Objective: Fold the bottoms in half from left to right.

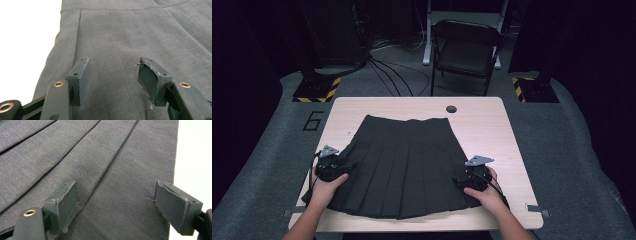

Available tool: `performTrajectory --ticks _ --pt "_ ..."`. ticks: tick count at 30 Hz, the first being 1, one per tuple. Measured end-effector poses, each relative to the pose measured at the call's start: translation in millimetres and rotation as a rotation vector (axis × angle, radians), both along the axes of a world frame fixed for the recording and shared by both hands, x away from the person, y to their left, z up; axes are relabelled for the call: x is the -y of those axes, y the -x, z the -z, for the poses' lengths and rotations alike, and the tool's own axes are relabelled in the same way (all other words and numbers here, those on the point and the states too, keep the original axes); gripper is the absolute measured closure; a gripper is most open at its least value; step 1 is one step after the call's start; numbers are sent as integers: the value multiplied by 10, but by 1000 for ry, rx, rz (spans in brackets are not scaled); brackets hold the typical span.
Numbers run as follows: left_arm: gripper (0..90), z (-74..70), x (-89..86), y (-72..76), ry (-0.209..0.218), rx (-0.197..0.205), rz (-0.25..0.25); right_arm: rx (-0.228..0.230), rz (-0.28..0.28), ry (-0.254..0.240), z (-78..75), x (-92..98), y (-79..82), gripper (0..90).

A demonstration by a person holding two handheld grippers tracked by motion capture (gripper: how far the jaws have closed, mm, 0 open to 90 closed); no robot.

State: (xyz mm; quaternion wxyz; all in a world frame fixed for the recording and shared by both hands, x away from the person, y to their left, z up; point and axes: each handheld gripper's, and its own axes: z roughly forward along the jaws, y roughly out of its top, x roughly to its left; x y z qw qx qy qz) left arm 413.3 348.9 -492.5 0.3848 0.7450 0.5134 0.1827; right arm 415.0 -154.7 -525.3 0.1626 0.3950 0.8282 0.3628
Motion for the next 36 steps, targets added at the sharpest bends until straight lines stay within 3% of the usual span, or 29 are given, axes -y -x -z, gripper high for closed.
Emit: performTrajectory --ticks 7,15,20,36 --pt "495 -151 18 -136 3 12 5 1 -1 1 0 1 -1 182" --pt "487 -391 2 -334 1 30 -11 -3 2 -1 0 -1 2 181" --pt "469 -459 -28 -425 -13 33 -28 0 0 0 0 0 0 182" --pt "506 -371 -121 -675 -25 29 -83 -2 4 -4 1 -2 1 181"
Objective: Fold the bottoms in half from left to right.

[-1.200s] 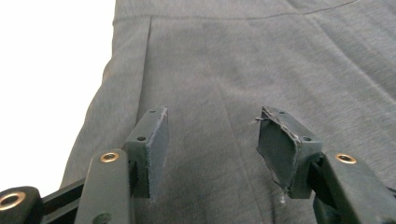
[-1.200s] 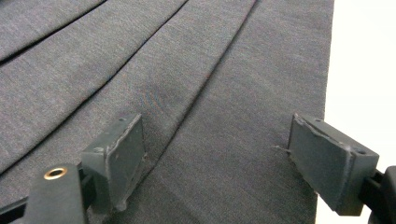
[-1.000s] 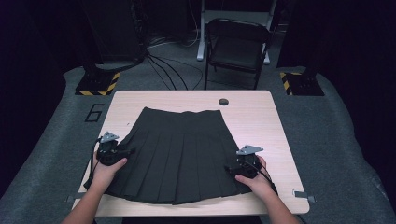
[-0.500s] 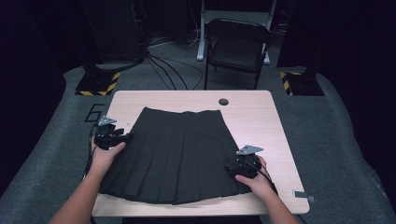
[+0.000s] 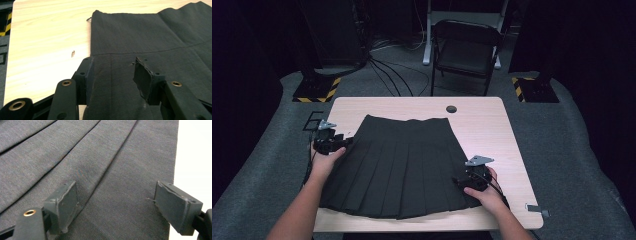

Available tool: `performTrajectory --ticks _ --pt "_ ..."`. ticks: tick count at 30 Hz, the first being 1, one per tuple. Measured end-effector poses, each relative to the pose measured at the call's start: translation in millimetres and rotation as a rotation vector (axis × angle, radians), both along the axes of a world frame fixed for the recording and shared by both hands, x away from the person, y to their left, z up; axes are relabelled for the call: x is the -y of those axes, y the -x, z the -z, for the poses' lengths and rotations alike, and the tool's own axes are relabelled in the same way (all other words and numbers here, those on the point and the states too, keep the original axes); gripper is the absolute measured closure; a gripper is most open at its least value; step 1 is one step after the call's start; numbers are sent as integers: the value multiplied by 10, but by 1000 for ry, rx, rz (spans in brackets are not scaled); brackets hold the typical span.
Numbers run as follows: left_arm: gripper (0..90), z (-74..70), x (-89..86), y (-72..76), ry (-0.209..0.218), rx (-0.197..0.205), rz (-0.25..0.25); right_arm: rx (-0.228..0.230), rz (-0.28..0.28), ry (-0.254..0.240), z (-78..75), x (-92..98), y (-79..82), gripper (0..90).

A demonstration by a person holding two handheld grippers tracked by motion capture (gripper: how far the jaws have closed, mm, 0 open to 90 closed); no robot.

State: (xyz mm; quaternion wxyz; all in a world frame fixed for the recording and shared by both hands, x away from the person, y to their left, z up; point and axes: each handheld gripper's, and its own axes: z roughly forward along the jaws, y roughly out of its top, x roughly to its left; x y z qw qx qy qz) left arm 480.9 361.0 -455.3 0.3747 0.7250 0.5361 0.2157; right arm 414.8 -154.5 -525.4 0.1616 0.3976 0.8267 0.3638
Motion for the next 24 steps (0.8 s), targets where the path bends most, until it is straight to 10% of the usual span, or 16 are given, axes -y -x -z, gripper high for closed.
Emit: performTrajectory --ticks 24 --pt "500 376 -24 -292 -62 -42 -83 -2 2 -5 0 -3 0 182"
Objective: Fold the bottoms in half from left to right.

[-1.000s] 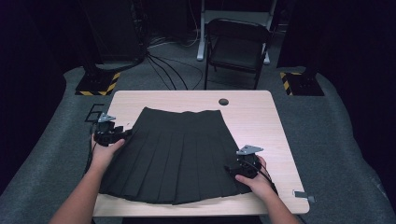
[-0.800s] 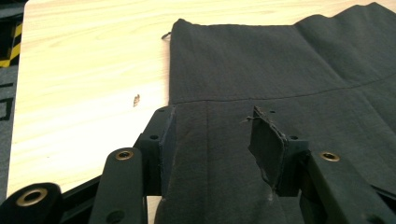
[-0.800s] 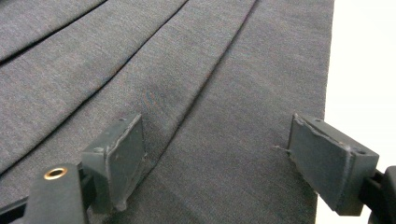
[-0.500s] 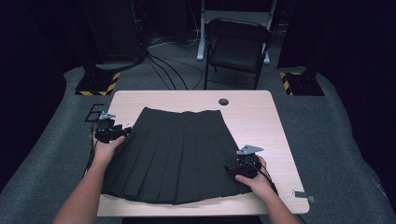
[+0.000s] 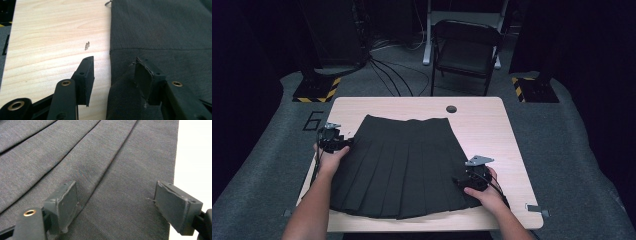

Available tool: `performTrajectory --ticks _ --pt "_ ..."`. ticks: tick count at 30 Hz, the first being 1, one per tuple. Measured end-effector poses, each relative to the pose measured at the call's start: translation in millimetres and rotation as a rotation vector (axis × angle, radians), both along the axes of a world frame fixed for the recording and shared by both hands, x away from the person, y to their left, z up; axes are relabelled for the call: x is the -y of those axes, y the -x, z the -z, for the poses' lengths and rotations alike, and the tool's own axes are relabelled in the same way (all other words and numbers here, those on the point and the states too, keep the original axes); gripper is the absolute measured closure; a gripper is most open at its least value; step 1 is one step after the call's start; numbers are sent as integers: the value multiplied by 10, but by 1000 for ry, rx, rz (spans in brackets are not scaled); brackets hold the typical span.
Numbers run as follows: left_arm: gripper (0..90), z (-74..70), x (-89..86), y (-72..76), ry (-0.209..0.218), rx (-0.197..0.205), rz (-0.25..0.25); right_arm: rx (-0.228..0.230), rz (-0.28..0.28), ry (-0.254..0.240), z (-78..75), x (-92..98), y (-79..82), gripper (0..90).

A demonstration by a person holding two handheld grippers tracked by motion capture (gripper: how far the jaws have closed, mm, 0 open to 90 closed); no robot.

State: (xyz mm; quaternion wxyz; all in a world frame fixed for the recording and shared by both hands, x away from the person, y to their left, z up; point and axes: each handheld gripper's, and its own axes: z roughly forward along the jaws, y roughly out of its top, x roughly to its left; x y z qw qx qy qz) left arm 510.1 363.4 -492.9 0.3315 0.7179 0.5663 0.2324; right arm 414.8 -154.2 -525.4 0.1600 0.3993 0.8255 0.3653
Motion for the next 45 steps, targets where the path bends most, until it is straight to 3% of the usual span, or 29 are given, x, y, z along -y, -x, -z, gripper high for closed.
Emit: performTrajectory --ticks 3,5,12,18,22,26,30,36,45 --pt "500 17 -14 -2 -24 -24 10 0 -2 2 0 2 0 182" --pt "494 37 -33 -7 -18 -16 2 0 -2 2 0 2 0 181" --pt "454 96 -57 -16 4 -63 9 2 -1 4 0 3 -1 182" --pt "448 168 9 -42 -7 -89 15 0 -1 1 0 1 0 181" --pt "456 183 38 -48 -28 -88 21 0 1 1 -1 1 0 182" --pt "450 211 28 -42 -17 -84 13 -4 3 0 -2 0 4 181" --pt "453 256 29 0 -2 -37 4 -6 4 -2 -2 -1 5 181" --pt "471 258 53 18 -7 -35 4 -6 4 -2 -2 -1 5 181" --pt "650 249 84 25 4 -35 40 -6 5 -2 -2 -2 5 182"
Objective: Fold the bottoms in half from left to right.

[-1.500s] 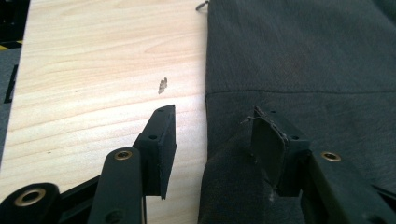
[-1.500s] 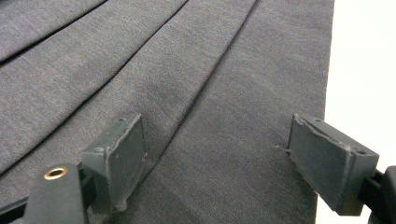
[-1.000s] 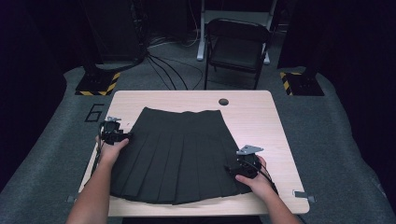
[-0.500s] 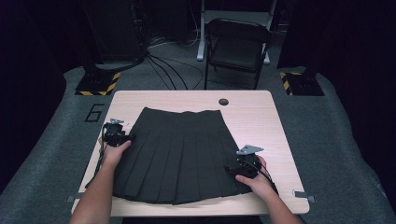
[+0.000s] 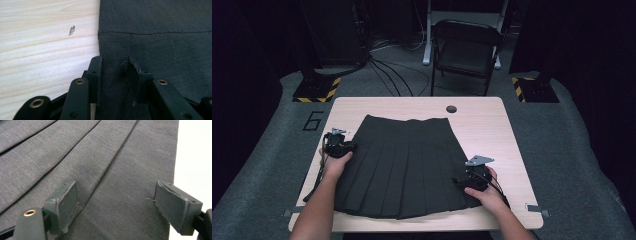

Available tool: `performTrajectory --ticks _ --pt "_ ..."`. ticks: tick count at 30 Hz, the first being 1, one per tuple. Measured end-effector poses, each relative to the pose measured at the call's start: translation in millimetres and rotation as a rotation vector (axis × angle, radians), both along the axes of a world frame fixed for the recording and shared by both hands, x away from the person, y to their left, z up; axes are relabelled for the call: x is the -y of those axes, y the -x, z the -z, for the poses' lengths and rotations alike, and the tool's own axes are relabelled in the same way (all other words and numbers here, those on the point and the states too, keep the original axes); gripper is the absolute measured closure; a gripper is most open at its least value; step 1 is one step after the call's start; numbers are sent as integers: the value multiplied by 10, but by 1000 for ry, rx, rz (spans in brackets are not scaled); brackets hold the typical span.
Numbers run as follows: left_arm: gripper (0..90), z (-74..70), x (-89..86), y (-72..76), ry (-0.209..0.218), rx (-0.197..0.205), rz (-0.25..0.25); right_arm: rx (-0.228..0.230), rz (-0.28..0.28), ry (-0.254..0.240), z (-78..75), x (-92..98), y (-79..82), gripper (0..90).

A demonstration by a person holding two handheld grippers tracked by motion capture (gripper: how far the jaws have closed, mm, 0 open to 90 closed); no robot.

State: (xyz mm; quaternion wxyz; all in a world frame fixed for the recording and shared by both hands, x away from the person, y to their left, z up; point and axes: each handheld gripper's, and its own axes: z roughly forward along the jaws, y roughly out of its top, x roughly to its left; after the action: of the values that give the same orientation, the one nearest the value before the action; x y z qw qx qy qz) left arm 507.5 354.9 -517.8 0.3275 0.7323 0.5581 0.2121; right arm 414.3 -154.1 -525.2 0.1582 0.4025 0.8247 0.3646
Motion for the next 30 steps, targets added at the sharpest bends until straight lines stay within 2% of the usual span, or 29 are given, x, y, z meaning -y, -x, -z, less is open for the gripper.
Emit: performTrajectory --ticks 6,9,10,11,14,19,25,30 --pt "765 -10 21 -2 13 -8 1 0 -1 0 0 0 -1 182" --pt "799 -42 68 -16 -16 -16 0 6 -4 2 1 3 -5 182" --pt "812 -58 84 -11 -44 -19 9 -1 0 0 0 0 0 182" --pt "812 -51 96 -8 -40 -3 2 -1 0 0 0 0 0 182" --pt "824 -88 94 9 -22 0 5 5 -5 1 2 2 -6 183" --pt "828 -196 69 52 21 42 9 5 -5 2 2 2 -6 182" --pt "828 -418 141 108 16 87 57 5 -6 5 1 3 -7 183" --pt "831 -607 298 144 25 99 114 4 -9 5 0 5 -7 183"
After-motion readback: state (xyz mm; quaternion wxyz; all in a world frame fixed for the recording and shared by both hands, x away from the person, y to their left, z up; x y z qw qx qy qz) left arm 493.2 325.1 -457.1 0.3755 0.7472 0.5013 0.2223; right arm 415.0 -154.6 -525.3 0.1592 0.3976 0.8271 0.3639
